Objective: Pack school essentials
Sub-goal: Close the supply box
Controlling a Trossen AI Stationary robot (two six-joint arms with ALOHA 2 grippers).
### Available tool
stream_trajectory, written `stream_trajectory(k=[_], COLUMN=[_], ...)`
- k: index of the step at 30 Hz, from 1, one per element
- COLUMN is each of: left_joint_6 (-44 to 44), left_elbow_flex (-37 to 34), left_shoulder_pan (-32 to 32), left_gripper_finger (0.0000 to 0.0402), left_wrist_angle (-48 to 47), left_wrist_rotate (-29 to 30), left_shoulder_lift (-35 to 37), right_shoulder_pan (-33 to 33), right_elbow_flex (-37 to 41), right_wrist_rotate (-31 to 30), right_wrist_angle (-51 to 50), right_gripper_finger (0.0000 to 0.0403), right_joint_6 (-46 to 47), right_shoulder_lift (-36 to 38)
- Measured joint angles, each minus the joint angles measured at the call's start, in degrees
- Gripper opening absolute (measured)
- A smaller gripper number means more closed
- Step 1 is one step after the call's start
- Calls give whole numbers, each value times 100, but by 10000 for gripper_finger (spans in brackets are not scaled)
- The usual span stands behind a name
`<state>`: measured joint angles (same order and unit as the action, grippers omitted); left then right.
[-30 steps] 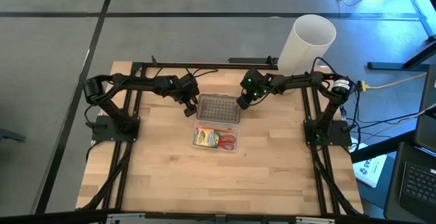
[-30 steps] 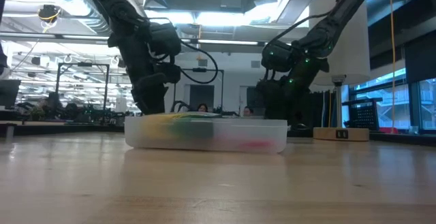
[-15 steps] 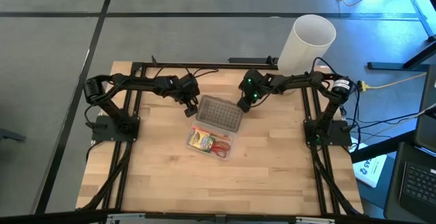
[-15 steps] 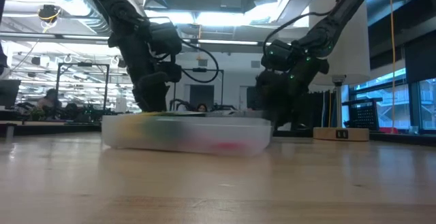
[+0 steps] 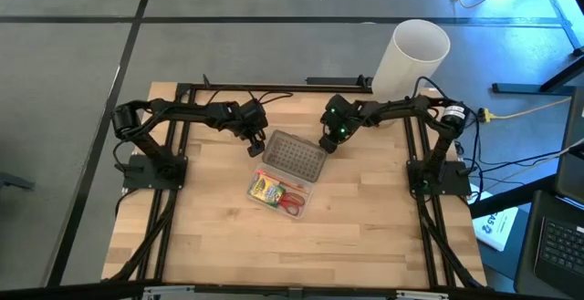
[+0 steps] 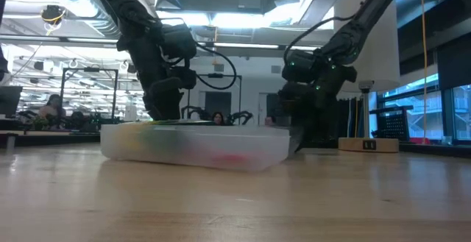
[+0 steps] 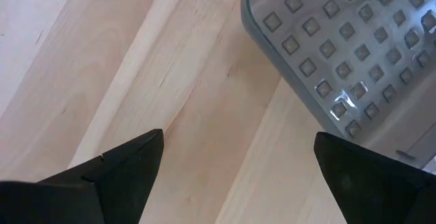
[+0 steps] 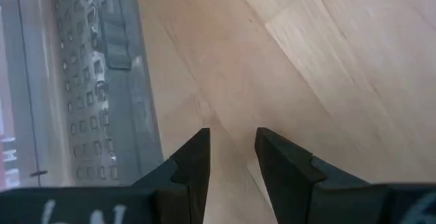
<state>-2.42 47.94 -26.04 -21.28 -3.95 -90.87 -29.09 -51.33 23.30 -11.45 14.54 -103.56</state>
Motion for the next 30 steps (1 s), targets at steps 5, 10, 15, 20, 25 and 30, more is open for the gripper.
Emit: stream_trajectory(k=[5, 10, 15, 20, 25, 30], left_joint_6=[0, 2, 2, 2, 4, 142], left_elbow_flex=[0, 0, 0, 0, 0, -108], left_shoulder_pan=[0, 0, 0, 0, 0, 0], left_gripper_finger=[373, 373, 373, 373, 373, 373], left_wrist_angle=[-13, -11, -9, -9, -176, -239], left_wrist_rotate=[2, 4, 7, 7, 7, 7], left_shoulder_lift=[0, 2, 2, 2, 2, 4], right_shoulder_pan=[116, 214, 237, 243, 243, 276], right_elbow_flex=[-15, -7, 17, 24, 24, 8], right_wrist_rotate=[-73, 338, 949, 1300, 1003, 847], right_wrist_angle=[8, 25, 3, 36, 59, 97], right_gripper_finger=[126, 126, 126, 126, 126, 126], right_joint_6=[5, -28, -156, -183, -225, -229], right_shoulder_lift=[-55, -80, -110, -114, -114, -176])
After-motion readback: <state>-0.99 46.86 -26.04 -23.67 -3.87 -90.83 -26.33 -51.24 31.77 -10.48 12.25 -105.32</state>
